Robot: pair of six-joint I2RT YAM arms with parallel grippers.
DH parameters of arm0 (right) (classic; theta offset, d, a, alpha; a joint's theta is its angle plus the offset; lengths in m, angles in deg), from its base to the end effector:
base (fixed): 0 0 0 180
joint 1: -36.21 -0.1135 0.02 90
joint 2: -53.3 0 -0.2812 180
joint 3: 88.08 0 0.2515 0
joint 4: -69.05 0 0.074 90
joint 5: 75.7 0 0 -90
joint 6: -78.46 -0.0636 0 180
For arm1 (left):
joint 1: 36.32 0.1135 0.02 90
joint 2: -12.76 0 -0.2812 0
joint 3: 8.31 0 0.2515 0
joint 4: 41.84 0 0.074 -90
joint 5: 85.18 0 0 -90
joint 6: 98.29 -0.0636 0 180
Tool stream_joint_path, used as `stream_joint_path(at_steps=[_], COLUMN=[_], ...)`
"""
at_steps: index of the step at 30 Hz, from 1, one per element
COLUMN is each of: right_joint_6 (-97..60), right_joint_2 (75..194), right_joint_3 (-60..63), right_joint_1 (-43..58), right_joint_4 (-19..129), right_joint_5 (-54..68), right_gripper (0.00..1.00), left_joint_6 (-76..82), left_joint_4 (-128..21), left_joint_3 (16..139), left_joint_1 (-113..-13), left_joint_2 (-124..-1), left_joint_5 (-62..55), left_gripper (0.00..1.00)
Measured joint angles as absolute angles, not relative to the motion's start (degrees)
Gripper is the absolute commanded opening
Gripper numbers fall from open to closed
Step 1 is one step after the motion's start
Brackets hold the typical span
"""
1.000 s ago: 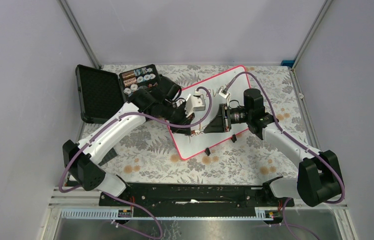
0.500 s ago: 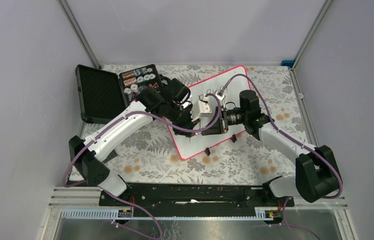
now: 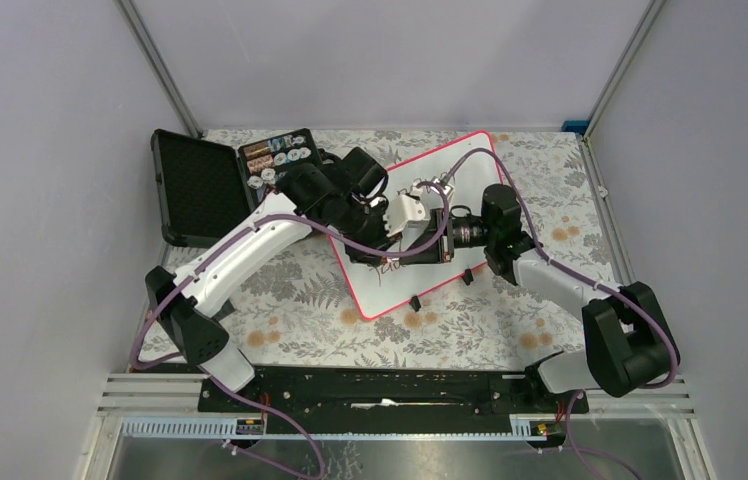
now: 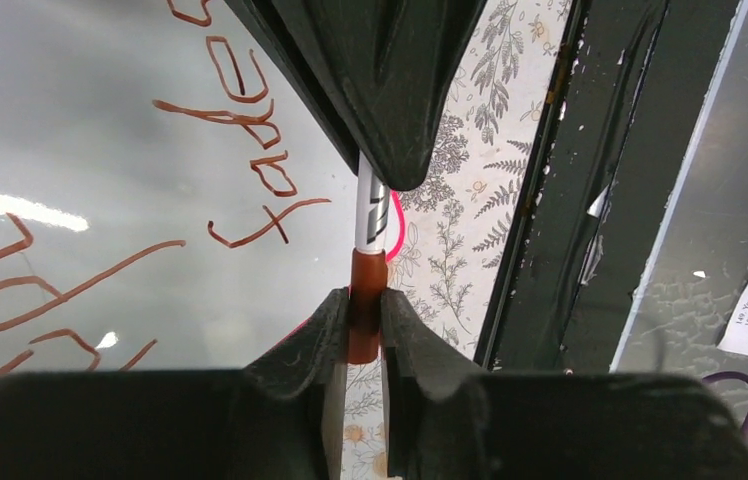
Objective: Write a sentence on the whiteboard
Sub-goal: Insert the whiteboard marker without the cap into the pen cap.
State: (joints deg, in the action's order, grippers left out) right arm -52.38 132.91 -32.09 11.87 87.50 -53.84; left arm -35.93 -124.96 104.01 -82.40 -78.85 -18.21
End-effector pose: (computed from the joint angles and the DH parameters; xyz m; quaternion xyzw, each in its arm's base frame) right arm 0.2463 0.1762 0.2805 -0.2862 0.6594 0.6494 0.2480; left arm 0.2072 -0.2510 0.3661 0.6089 0.7328 -0.2288 0.1996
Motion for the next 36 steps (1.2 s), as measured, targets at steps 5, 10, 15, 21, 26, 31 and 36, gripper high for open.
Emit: stream_joint_path(at_steps=[5,10,15,21,26,31,36], right_joint_6=[-55.0,-55.8,-56.6,-63.6,-75.4,-83.5,-87.0], right_joint_2=[134.5,135.9,135.9,135.9,135.9,135.9,135.9], right_joint_3=[-32.9,-33.6,-33.6,-33.5,-33.0,-31.7,-30.9], right_joint_1=[11.1,10.6,10.6,12.6,16.3,17.2,17.3], right_joint_4=[90.3,90.3,90.7,97.4,110.9,120.4,124.1], right_joint_5=[-53.3,-52.8,-52.7,-53.6,-54.4,-54.7,-55.0], right_gripper=[0.0,0.0,0.0,0.0,0.0,0.0,0.0], left_joint_6=[-36.7,-37.0,-36.1,-31.0,-22.1,-10.4,1.8], left_joint_4=[-122.5,-120.3,-119.3,-117.3,-109.6,-97.9,-87.2], left_joint_3=[108.3,112.1,114.6,114.4,107.4,92.9,84.3], left_joint_1=[-82.8,-83.0,-82.8,-77.2,-62.2,-56.8,-56.2], left_joint_2=[-80.6,-80.8,-80.6,-78.6,-73.2,-64.2,-59.5], left_joint_5=[-18.3,-19.4,-21.8,-29.7,-43.2,-51.2,-57.2], left_gripper=[0.39,0.5,0.57,0.67,0.68,0.71,0.72])
